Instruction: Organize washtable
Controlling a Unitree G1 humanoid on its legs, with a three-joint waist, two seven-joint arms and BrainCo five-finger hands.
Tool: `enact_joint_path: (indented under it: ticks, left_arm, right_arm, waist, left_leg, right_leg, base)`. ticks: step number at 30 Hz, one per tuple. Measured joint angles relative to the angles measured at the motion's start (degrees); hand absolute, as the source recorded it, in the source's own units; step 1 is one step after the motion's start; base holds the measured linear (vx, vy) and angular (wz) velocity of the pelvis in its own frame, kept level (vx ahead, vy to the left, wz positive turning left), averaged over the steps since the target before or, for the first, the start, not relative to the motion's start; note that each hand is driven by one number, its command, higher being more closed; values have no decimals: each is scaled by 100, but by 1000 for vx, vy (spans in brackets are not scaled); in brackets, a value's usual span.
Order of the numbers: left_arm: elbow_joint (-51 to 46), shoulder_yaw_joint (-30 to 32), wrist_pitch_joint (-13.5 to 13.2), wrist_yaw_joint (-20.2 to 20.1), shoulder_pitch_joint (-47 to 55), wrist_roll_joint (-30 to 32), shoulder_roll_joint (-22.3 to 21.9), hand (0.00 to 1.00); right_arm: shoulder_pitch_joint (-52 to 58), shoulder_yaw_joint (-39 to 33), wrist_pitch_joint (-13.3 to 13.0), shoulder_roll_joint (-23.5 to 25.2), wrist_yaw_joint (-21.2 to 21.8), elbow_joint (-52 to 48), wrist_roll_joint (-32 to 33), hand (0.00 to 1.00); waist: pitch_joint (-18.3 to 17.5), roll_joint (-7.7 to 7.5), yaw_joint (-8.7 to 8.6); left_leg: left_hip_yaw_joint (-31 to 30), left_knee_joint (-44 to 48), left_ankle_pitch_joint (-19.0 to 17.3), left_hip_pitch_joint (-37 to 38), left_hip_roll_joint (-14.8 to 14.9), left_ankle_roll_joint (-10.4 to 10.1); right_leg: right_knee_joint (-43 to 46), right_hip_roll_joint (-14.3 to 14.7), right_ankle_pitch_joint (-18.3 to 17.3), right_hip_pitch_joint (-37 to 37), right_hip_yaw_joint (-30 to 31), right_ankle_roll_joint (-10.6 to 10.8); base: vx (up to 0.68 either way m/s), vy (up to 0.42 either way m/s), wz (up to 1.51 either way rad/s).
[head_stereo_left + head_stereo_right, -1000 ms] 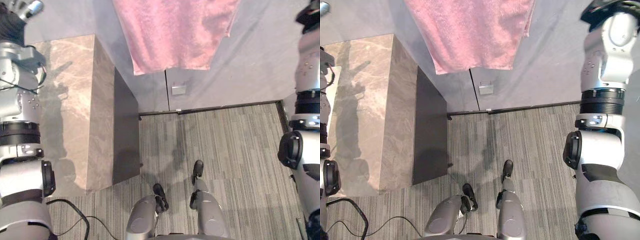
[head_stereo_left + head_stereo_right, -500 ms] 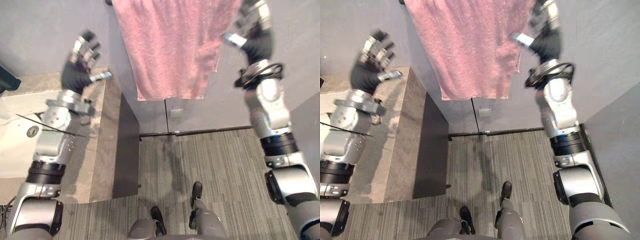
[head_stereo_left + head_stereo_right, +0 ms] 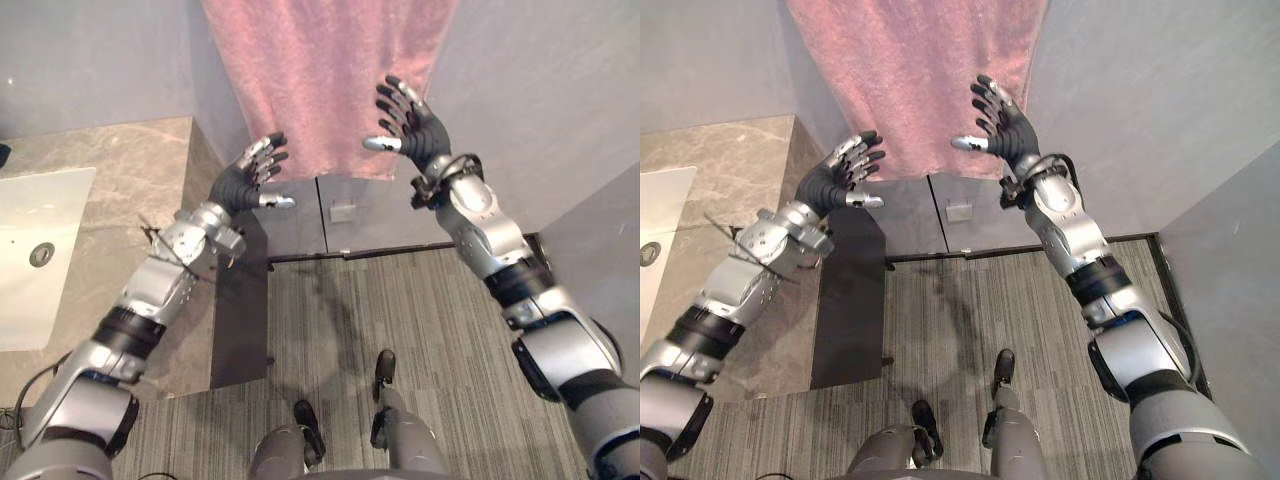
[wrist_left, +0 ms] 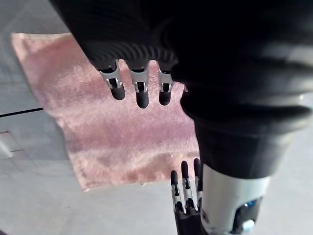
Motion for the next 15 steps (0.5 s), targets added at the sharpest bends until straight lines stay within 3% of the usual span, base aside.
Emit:
enact_joint_path:
  ticks: [3, 4, 6, 7, 9, 10, 11, 15]
  left_arm:
    - [751, -14, -27, 121, -1108, 2, -174, 0]
    - [1045, -15, -30, 147, -1454, 4, -253, 0]
    - [1478, -16, -27, 236, -1952, 5, -419, 0]
    - [1582, -16, -27, 256, -2127, 6, -455, 0]
    - [1685, -14, -28, 259, -2409, 18, -484, 0]
    - [1753, -6, -31, 259, -2513, 19, -536, 0]
    - [1858, 42, -33, 272, -2602, 19, -552, 0]
    - [2070, 177, -31, 359, -2670, 30, -561, 0]
  right_arm:
    - [-731, -37, -19, 232, -53, 406, 35, 0]
    - [-904, -43, -26, 378, -109, 555, 53, 0]
    - [-1072, -48, -20, 574, -134, 835, 101, 0]
    - [-1125, -48, -10, 659, -142, 940, 103, 0]
    - [-1202, -50, 10, 735, -146, 1033, 104, 0]
    - [-1228, -66, 10, 722, -147, 1060, 105, 0]
    - [-1327, -84, 9, 733, -149, 1146, 107, 0]
    - [-1464, -534, 4, 712, -264, 1275, 158, 0]
  waist:
    - [289, -45, -113]
    - [403, -45, -154]
    - [519, -75, -225]
    - [542, -84, -266]
    - [603, -133, -294]
    - [625, -154, -288]
    - [661, -144, -242]
    - [717, -132, -281]
  left_leg:
    - [-8, 241, -53, -323, 15, 84]
    - [-10, 309, -59, -418, 23, 99]
    - [3, 413, -63, -572, 45, 112]
    - [6, 506, -63, -679, 80, 111]
    - [-12, 608, -69, -769, 125, 109]
    - [-70, 701, -137, -804, 138, 84]
    - [-58, 793, -203, -822, 213, 56]
    - [-68, 858, -277, -846, 264, 46]
  right_leg:
    - [1, -23, 149, -202, 84, 243]
    - [2, -32, 140, -255, 119, 572]
    - [3, -43, 10, -351, 160, 931]
    - [1, -32, -82, -409, 143, 1003]
    - [-1, -34, -155, -465, 23, 757]
    - [1, -34, 70, -468, 21, 397]
    - [1, 27, 125, -471, 28, 258]
    - [1, 76, 179, -471, 44, 193]
  base:
    - [-131, 100, 5]
    - [-87, 59, 1]
    - [-90, 56, 1]
    - [-54, 36, 2]
    - [17, 8, 2]
    - [42, 26, -4]
    - [32, 30, -8]
    - [-3, 59, -6]
